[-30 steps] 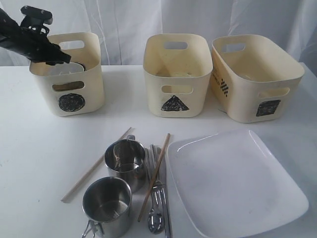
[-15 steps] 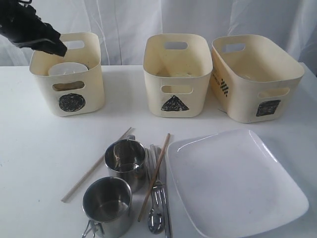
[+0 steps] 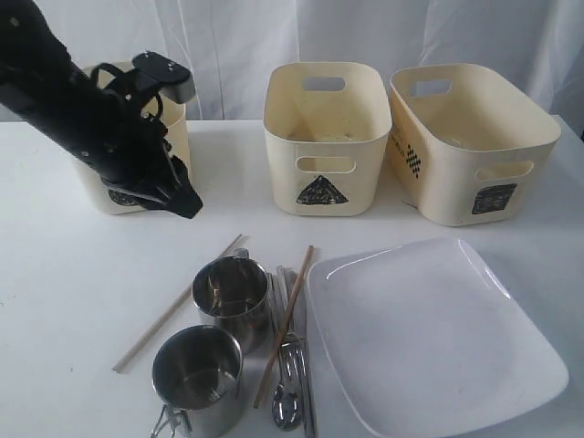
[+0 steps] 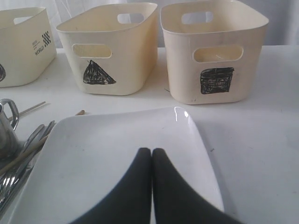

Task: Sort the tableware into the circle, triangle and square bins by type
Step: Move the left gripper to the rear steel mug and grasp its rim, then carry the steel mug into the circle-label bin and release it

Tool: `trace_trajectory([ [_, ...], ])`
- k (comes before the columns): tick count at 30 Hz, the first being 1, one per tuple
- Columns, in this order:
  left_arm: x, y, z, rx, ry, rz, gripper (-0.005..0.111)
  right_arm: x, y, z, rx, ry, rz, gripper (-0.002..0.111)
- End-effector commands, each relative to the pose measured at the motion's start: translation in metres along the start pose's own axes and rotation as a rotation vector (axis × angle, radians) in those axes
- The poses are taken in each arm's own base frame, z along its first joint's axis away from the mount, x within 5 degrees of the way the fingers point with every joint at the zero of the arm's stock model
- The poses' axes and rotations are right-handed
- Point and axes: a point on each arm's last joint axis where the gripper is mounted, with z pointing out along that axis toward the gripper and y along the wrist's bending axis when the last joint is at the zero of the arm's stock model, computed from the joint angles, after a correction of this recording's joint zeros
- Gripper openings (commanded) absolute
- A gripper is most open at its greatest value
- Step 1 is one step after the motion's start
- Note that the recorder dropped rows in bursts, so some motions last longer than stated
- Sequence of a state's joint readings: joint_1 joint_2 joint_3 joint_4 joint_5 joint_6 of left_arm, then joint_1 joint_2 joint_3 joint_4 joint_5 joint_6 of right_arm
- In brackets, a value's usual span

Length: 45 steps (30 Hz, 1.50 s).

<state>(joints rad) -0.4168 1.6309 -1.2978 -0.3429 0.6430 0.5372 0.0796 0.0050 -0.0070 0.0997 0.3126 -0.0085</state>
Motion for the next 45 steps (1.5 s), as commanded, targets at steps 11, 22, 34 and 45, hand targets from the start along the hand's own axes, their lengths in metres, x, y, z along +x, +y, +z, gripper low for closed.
trace_trajectory([
  [11, 0.013, -0.004, 0.051, 0.09, 0.147, -0.077, 0.051, 0.001, 0.0, 0.0, -0.002, -0.012, 0.003, 0.0],
  [22, 0.007, -0.035, 0.076, 0.117, 0.181, 0.012, 0.051, 0.001, 0.0, 0.0, -0.002, -0.012, 0.003, 0.0],
  [34, 0.023, -0.024, 0.093, 0.042, 0.324, 0.026, 0.034, 0.001, 0.0, 0.0, -0.002, -0.012, 0.008, 0.0],
  [45, -0.017, -0.017, 0.038, -0.12, 0.132, 0.132, 0.0, 0.001, 0.0, 0.0, -0.002, -0.012, 0.008, 0.0],
])
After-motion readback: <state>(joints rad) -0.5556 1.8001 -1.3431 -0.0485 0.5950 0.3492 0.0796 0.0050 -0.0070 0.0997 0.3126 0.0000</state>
